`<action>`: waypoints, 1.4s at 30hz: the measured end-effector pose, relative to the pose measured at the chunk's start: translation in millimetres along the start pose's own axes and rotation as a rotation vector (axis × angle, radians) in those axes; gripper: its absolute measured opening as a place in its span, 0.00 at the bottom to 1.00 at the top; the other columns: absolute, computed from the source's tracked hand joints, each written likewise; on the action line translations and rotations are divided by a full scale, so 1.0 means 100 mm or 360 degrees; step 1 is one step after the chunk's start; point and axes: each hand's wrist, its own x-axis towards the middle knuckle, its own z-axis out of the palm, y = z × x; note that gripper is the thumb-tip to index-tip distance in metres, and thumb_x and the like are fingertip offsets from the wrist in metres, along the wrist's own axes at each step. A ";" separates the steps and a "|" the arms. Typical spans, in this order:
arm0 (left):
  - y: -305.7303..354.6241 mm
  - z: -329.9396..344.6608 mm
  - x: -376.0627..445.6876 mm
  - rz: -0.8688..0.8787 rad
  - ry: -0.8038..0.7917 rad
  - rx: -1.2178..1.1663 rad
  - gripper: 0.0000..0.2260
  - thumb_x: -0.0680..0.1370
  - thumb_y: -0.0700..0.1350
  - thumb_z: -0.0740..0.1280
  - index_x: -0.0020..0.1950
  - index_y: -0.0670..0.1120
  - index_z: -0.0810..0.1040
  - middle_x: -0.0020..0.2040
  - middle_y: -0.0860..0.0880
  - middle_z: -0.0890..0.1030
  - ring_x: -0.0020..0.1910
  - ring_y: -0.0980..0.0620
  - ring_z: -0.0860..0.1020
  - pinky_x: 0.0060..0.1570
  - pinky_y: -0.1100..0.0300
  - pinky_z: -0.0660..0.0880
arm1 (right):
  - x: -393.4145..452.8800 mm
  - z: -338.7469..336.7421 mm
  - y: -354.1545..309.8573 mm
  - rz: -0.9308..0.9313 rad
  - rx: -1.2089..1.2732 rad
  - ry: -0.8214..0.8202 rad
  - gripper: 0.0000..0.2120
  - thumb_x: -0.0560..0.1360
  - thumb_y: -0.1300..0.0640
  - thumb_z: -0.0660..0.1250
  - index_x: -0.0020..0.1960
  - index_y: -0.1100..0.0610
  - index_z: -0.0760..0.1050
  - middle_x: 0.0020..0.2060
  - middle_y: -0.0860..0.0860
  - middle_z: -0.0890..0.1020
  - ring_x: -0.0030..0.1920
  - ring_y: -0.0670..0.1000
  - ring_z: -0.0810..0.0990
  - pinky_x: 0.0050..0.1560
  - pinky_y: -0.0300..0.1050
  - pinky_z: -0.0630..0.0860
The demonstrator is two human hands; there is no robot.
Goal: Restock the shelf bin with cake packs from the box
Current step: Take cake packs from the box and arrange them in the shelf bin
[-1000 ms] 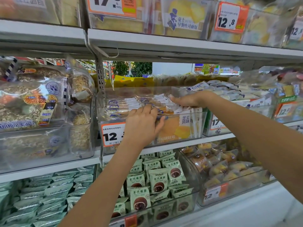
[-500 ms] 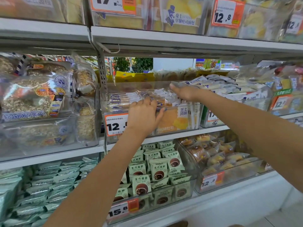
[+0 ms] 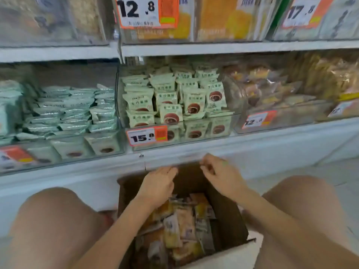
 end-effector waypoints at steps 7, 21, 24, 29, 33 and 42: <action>-0.11 0.96 -0.42 -0.0460 -0.0836 -0.0055 0.13 0.80 0.45 0.56 0.64 0.46 0.70 0.58 0.46 0.78 0.56 0.44 0.77 0.48 0.53 0.73 | -0.20 1.35 0.37 0.0210 -0.0375 -0.1336 0.22 0.76 0.49 0.65 0.67 0.54 0.66 0.62 0.55 0.74 0.60 0.57 0.74 0.57 0.51 0.72; -0.41 1.18 -0.97 -0.0485 -0.1300 -0.0244 0.13 0.81 0.44 0.57 0.65 0.45 0.72 0.63 0.44 0.75 0.60 0.45 0.75 0.55 0.55 0.72 | -0.14 2.60 0.21 0.0695 -0.0119 -0.0933 0.24 0.76 0.65 0.63 0.71 0.61 0.61 0.62 0.59 0.74 0.61 0.58 0.74 0.53 0.47 0.73; -0.41 1.20 -0.91 -0.0492 -0.1257 -0.0298 0.13 0.81 0.45 0.57 0.64 0.46 0.72 0.61 0.45 0.76 0.56 0.46 0.76 0.54 0.54 0.75 | -0.15 2.61 0.24 0.0967 0.0137 -0.0985 0.14 0.76 0.56 0.67 0.60 0.60 0.72 0.57 0.55 0.77 0.59 0.56 0.76 0.52 0.43 0.72; -0.44 1.16 -0.78 -0.0545 -0.1069 -0.0357 0.13 0.82 0.46 0.56 0.66 0.47 0.70 0.60 0.46 0.76 0.55 0.47 0.76 0.52 0.54 0.75 | -0.26 2.56 0.37 0.1272 0.0733 -0.0724 0.07 0.77 0.65 0.61 0.43 0.56 0.71 0.59 0.56 0.75 0.49 0.52 0.76 0.45 0.47 0.74; -0.51 1.18 -0.77 -0.0755 -0.0861 -0.0696 0.21 0.81 0.47 0.60 0.73 0.46 0.59 0.63 0.43 0.72 0.55 0.46 0.76 0.52 0.54 0.75 | -0.29 2.23 0.28 0.1086 0.0907 -0.0338 0.10 0.78 0.69 0.54 0.45 0.58 0.70 0.50 0.54 0.76 0.49 0.49 0.76 0.36 0.34 0.69; -0.39 0.95 -0.63 -0.1204 -0.0262 -0.2049 0.27 0.70 0.52 0.74 0.65 0.49 0.69 0.59 0.53 0.78 0.54 0.56 0.77 0.47 0.65 0.75 | 0.04 1.29 0.14 0.0761 0.2086 -0.0709 0.10 0.81 0.67 0.53 0.45 0.57 0.69 0.38 0.54 0.76 0.38 0.50 0.77 0.32 0.39 0.76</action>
